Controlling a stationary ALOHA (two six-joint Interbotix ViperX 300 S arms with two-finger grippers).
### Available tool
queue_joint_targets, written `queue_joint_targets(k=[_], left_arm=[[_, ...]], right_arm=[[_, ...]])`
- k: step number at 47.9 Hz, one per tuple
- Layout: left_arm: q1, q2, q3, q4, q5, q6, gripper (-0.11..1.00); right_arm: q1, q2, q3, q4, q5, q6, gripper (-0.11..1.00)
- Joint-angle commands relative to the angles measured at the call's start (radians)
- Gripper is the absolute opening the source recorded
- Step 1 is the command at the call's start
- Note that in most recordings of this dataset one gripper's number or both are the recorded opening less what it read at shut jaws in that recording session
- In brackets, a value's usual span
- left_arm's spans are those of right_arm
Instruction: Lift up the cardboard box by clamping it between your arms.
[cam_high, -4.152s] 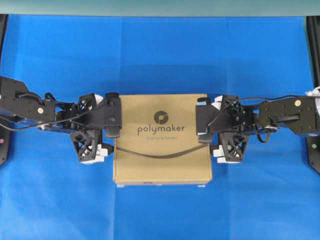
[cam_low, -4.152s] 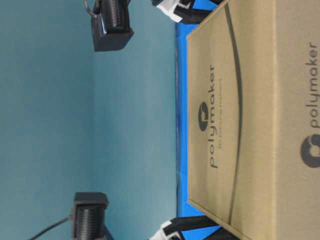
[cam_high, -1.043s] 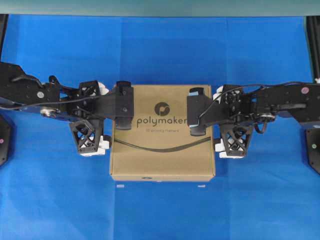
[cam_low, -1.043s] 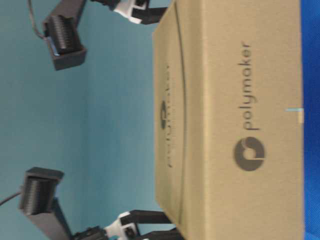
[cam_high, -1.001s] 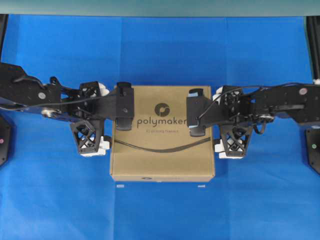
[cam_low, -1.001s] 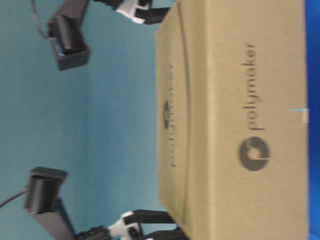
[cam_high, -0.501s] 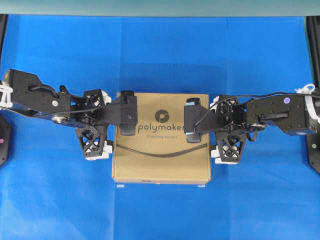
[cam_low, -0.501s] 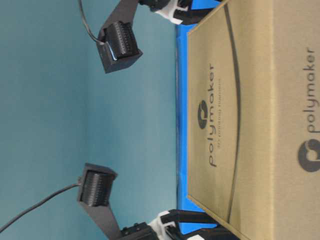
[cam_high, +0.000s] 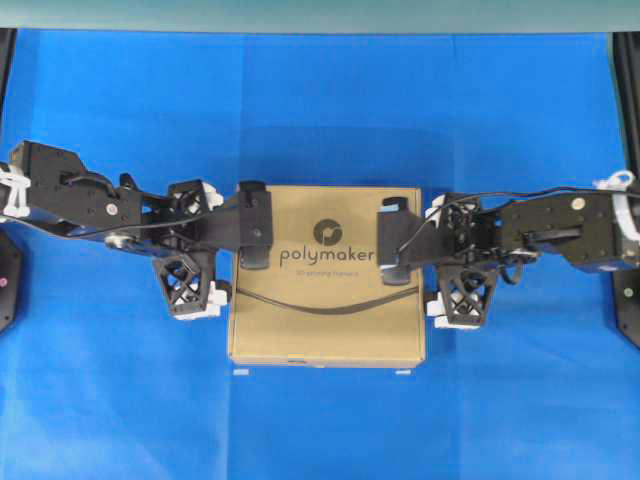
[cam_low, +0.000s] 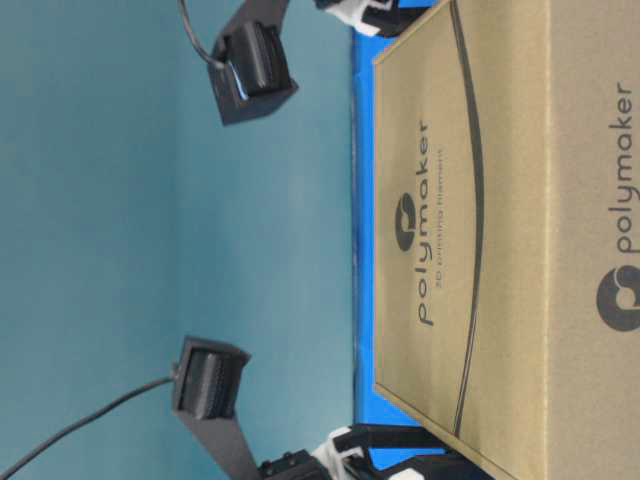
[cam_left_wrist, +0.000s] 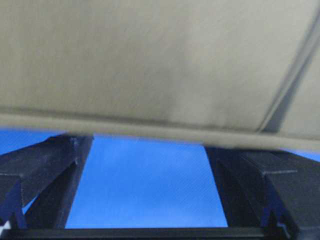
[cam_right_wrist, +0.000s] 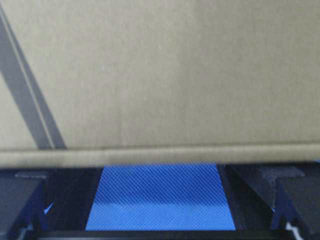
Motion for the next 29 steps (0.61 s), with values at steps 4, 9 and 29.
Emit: queue_joint_targets(k=[4, 9, 29], left_arm=[[-0.005, -0.049, 0.017, -0.002, -0.032, 0.002, 0.86], [-0.005, -0.060, 0.031, 0.000, -0.028, 0.000, 0.86], [-0.014, -0.219, 0.106, -0.002, -0.031, 0.002, 0.86]], right_arm=[[-0.002, -0.058, 0.032, 0.002, -0.067, 0.009, 0.99], [-0.002, -0.078, 0.055, 0.005, -0.115, 0.015, 0.99], [-0.002, -0.264, 0.199, 0.006, -0.183, 0.115, 0.99]])
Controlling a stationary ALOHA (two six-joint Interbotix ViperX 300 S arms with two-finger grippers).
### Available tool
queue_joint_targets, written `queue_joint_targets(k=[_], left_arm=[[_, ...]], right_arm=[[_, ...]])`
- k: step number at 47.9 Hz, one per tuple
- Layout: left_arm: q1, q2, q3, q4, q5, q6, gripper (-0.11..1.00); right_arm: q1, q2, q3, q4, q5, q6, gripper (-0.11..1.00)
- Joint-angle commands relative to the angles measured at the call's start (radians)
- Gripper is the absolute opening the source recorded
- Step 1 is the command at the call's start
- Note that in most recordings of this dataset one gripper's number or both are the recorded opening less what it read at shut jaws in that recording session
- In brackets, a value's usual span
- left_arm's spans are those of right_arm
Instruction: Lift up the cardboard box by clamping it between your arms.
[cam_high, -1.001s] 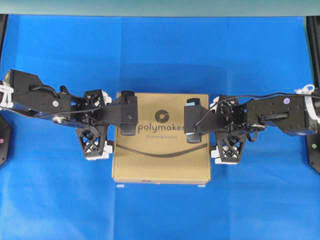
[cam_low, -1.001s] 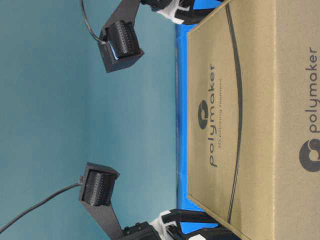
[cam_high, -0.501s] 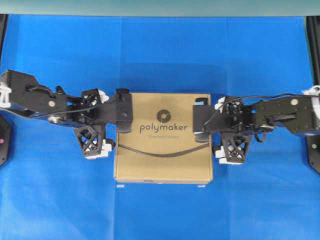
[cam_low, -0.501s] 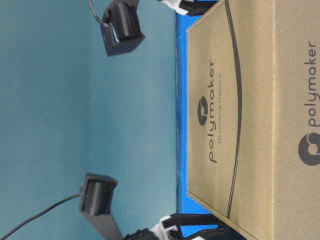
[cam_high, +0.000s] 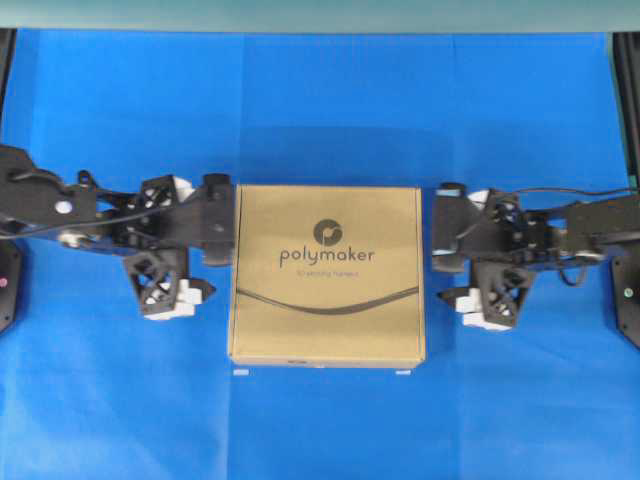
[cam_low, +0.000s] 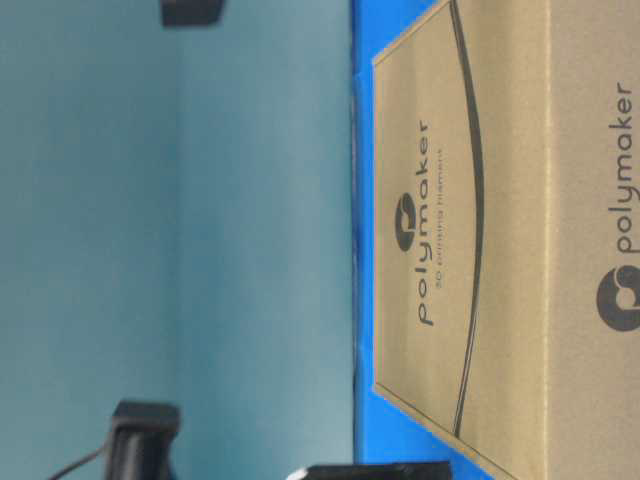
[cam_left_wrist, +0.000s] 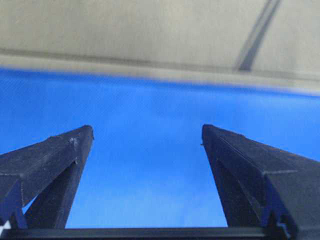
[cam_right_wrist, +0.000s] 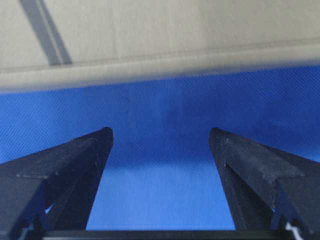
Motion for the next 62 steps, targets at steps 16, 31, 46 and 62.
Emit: queue_joint_targets(k=[16, 31, 46, 62], left_arm=[[-0.014, -0.262, 0.107, 0.000, -0.064, 0.006, 0.86], [-0.043, -0.351, 0.121, 0.000, -0.123, 0.006, 0.86], [-0.046, -0.399, 0.129, 0.000, -0.209, 0.005, 0.86], [-0.049, -0.482, 0.152, 0.000, -0.350, 0.005, 0.86]], right_arm=[[0.000, -0.258, 0.072, 0.002, -0.029, 0.029, 0.99], [-0.005, -0.410, 0.107, 0.002, -0.057, 0.029, 0.99], [-0.005, -0.601, 0.150, 0.003, -0.072, 0.031, 0.99], [-0.038, -0.788, 0.161, 0.003, -0.067, 0.054, 0.99]])
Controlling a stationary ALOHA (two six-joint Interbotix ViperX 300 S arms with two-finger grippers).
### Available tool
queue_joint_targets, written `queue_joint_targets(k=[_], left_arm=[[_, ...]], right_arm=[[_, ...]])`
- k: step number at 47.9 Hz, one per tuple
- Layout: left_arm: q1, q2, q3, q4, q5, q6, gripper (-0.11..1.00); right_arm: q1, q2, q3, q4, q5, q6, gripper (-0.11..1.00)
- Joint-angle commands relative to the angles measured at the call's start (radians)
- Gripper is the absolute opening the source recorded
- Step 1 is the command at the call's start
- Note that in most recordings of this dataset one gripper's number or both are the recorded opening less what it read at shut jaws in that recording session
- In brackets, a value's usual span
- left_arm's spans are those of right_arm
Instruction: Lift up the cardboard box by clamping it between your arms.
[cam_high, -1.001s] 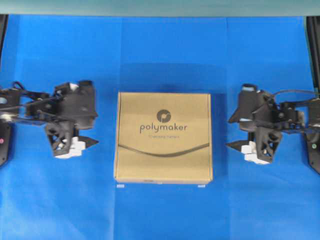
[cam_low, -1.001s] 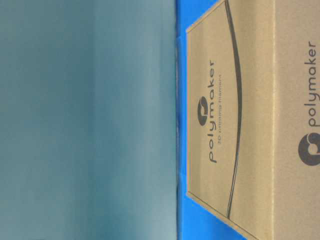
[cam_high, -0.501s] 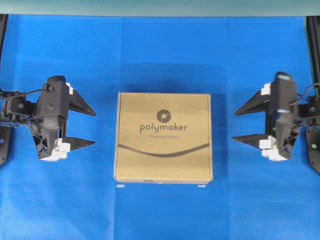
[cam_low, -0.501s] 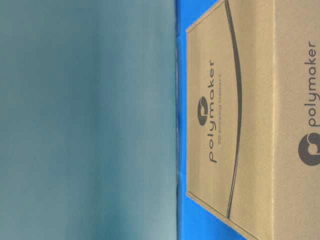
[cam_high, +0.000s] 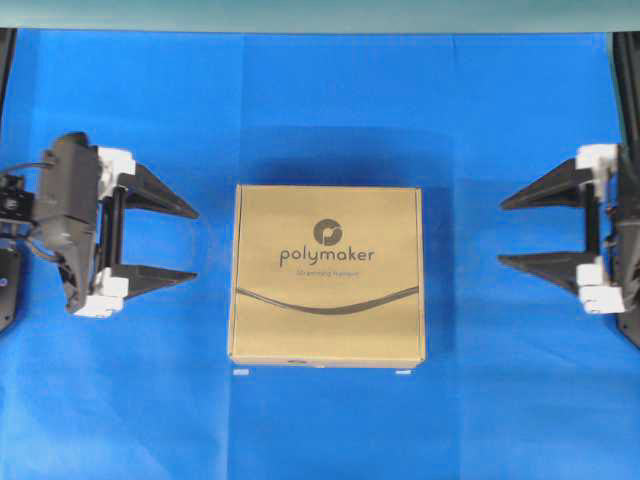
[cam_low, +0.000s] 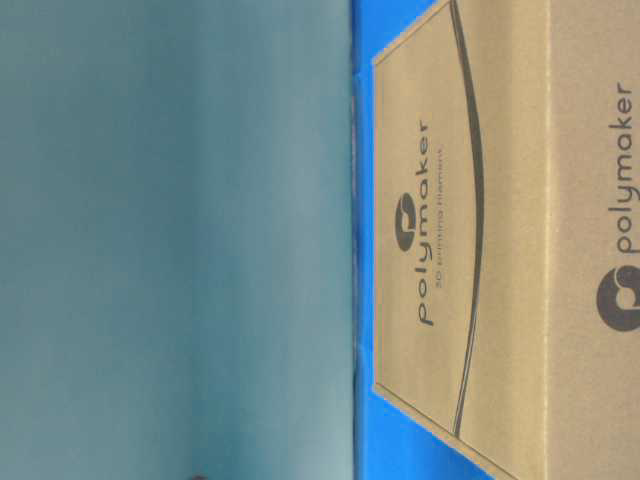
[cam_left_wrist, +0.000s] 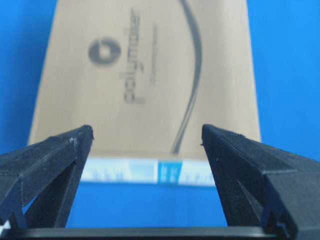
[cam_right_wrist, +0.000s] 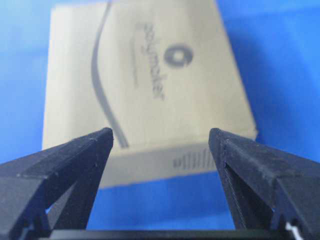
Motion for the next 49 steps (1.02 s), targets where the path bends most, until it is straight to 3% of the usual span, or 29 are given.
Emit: queue_joint_targets(k=[1, 14, 49], left_arm=[[-0.003, -0.028, -0.003, 0.000, -0.041, 0.002, 0.86], [-0.003, -0.057, 0.009, 0.000, -0.054, 0.012, 0.86], [-0.005, -0.078, 0.018, 0.000, -0.078, 0.000, 0.85]], right_arm=[[-0.017, -0.038, -0.002, 0.002, -0.005, 0.008, 0.99], [-0.023, -0.112, 0.012, 0.002, 0.009, 0.008, 0.99], [-0.017, -0.132, 0.029, 0.002, 0.005, 0.006, 0.99]])
